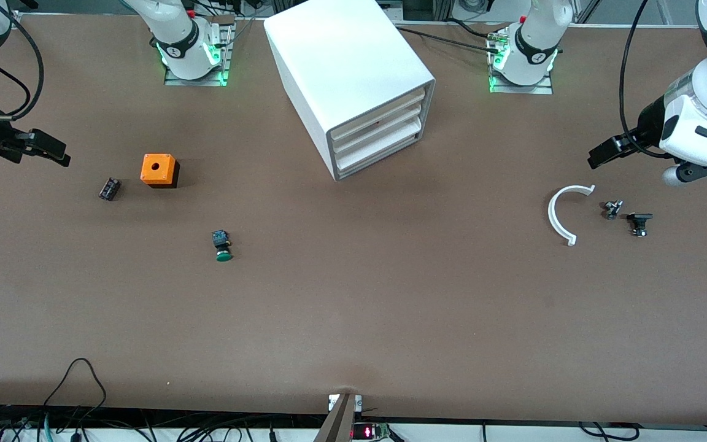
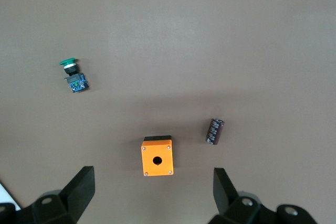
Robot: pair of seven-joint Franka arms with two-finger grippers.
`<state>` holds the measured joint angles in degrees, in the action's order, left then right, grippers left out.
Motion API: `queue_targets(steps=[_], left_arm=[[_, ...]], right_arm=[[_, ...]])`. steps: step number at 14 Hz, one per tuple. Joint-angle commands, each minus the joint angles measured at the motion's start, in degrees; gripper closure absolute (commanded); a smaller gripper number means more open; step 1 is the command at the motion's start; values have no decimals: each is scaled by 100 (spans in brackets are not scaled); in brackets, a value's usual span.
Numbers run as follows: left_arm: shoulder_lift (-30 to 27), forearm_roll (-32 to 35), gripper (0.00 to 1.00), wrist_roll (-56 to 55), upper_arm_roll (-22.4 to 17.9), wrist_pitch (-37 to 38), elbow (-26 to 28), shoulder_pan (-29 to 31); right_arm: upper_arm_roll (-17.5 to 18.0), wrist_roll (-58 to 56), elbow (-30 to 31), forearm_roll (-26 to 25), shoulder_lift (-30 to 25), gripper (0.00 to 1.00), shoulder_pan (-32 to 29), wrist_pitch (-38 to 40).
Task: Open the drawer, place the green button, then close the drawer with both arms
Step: 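Reach the right gripper to the green button while the left gripper reaches the drawer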
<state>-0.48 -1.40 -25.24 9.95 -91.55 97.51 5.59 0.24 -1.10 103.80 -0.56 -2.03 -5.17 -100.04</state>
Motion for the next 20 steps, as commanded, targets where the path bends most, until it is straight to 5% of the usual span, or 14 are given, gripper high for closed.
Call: queue_targets(steps=[1,11,13,16,20], left_arm=[[74,-54,0,151,42,32,-162,21],[566,-53,0,606,191,278,-601,-76],[1038,-219,0,871,200,435,-628,-93],[1847,-1394,0,1153,183,691,-550,-93],[2955,-2705,0,1250,183,342,-145,-847]], right_arm=[[20,-31,105,3,-113,0,-28,-16],[29,-31,70,504,369,0,-11,-147],[29,-39,70,504,641,0,138,-480],[151,-48,70,618,1002,0,322,-1006],[161,-31,87,609,1538,0,683,-1543]])
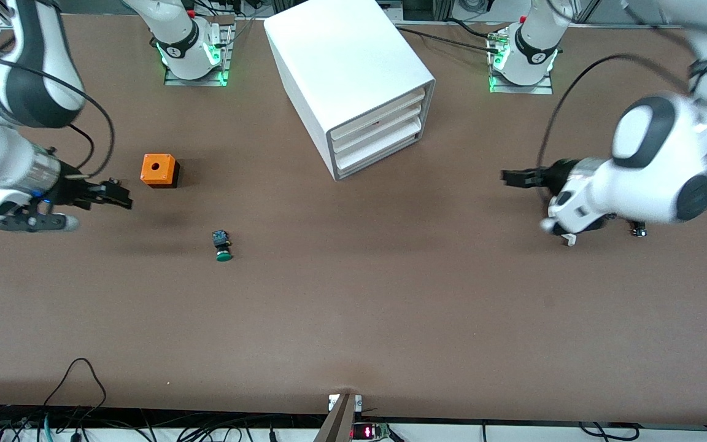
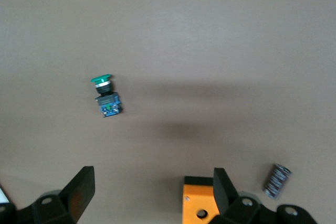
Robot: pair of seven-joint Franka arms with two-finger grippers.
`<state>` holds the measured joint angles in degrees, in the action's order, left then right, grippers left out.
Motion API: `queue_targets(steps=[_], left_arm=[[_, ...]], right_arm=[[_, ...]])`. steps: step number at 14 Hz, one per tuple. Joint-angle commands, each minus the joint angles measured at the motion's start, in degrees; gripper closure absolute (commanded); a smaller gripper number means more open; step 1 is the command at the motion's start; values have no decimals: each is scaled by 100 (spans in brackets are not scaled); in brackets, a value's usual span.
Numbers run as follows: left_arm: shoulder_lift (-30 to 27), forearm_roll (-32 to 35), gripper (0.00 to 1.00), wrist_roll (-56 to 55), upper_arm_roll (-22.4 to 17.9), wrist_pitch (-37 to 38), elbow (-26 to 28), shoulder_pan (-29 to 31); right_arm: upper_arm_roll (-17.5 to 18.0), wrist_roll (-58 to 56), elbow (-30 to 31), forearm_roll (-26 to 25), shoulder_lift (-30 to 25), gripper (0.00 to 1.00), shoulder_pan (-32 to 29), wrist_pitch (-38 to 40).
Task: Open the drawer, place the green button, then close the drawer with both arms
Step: 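Reach the right gripper to the green button while the left gripper reaches the drawer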
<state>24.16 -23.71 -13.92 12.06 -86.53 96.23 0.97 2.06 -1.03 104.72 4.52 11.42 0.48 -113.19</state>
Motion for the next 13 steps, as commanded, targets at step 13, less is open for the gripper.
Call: queue_targets(steps=[13], left_arm=[[1038,-2858,5,2253,797,-2463,1890,-1353]], right_arm=[[110,-125,119,-478,1730,0,1033,-2127]])
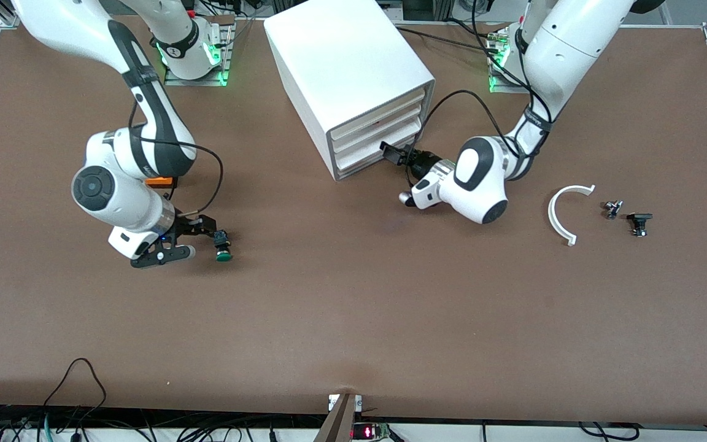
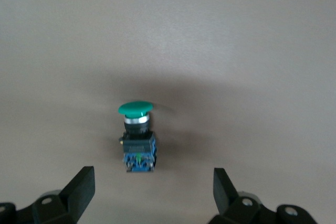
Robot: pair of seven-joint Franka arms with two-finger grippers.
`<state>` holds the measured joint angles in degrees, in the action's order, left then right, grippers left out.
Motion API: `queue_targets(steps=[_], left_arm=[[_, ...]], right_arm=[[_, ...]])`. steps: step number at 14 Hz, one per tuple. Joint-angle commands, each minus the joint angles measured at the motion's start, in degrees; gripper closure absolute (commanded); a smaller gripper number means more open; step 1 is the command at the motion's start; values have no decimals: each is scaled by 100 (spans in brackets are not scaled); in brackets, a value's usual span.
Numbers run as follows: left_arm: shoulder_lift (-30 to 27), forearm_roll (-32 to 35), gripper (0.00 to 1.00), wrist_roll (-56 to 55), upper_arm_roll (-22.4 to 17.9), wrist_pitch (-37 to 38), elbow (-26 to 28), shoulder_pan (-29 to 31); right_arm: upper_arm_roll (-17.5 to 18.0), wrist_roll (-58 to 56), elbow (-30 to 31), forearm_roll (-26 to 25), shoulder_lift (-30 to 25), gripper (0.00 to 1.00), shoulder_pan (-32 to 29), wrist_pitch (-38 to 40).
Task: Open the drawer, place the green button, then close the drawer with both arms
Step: 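Grasp the green button with the right gripper while the left gripper pulls the drawer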
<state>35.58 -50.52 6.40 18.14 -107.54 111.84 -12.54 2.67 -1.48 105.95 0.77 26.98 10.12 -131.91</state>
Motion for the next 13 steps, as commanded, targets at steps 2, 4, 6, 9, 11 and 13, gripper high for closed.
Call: queue_targets(steps=[2,4,6,9,11,13], left_arm=[[-130,-178,8,221,322,-601,461,-3],[-130,-178,61,221,322,-646,540,-3],[-209,-143,100,221,314,-637,540,14],[-323,67,100,230,-89,-689,365,233],[-367,191,100,212,-274,-690,111,401],[-333,664,100,204,-328,-698,-127,524]], right_arm=[[198,-80,-4,-121,369,0,113,-440],[199,-80,5,-139,518,0,139,-651],[199,-80,5,-139,650,0,140,-757],[199,-80,13,-174,765,0,131,-898],[199,-80,22,-174,791,0,131,-925],[199,-80,40,-174,800,0,131,-916]])
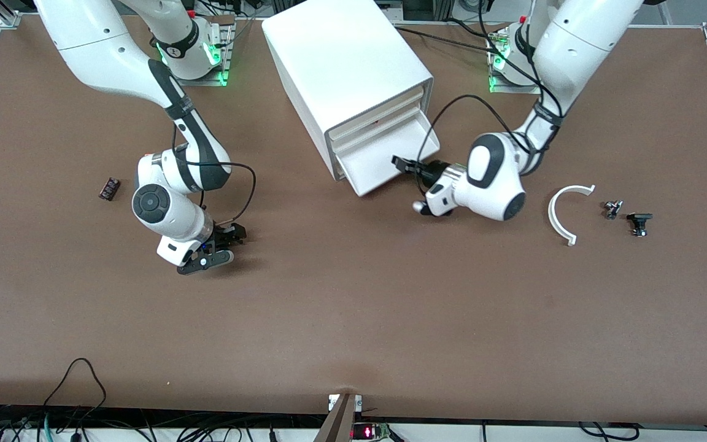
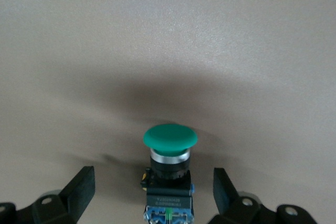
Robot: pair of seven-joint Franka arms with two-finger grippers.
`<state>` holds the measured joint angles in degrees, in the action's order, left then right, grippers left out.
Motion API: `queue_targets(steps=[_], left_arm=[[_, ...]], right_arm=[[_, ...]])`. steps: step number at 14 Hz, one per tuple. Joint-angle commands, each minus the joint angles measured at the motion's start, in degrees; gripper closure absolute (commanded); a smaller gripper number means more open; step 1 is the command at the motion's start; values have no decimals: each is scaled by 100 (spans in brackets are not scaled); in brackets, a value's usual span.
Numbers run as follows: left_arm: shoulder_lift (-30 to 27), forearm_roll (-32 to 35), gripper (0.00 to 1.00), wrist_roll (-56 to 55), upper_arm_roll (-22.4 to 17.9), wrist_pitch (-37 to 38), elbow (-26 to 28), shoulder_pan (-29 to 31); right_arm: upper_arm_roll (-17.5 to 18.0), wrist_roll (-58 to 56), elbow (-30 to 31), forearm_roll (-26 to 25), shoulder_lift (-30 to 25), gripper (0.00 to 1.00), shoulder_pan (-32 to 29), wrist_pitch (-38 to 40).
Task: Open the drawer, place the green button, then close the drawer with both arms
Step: 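Grasp the green button with the right gripper while the left gripper pulls the drawer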
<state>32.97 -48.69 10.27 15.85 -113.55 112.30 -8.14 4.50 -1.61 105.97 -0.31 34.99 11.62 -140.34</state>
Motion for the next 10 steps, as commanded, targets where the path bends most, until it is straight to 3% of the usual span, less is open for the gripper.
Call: queue_targets(steps=[1,2,3,6,9,10], left_arm=[[-71,597,100,-192,-152,-140,-208,102],[-89,615,100,-166,-204,-315,-217,120],[-98,607,1,-140,-214,-465,-217,172],[-378,607,0,54,-214,-843,-199,252],[-1263,1008,0,27,-450,-1002,-103,802],[-1623,1289,0,62,-495,-1002,-137,1154]], right_arm=[[8,-67,99,-57,-10,0,-37,-72],[-1,-67,178,-66,-36,0,-54,-64],[-1,-67,283,-66,-71,0,-63,-55],[-19,-67,372,-66,-98,3,-63,-64],[-10,11,363,-57,-89,58,-63,-55],[-10,12,311,-57,-98,69,-63,-46]])
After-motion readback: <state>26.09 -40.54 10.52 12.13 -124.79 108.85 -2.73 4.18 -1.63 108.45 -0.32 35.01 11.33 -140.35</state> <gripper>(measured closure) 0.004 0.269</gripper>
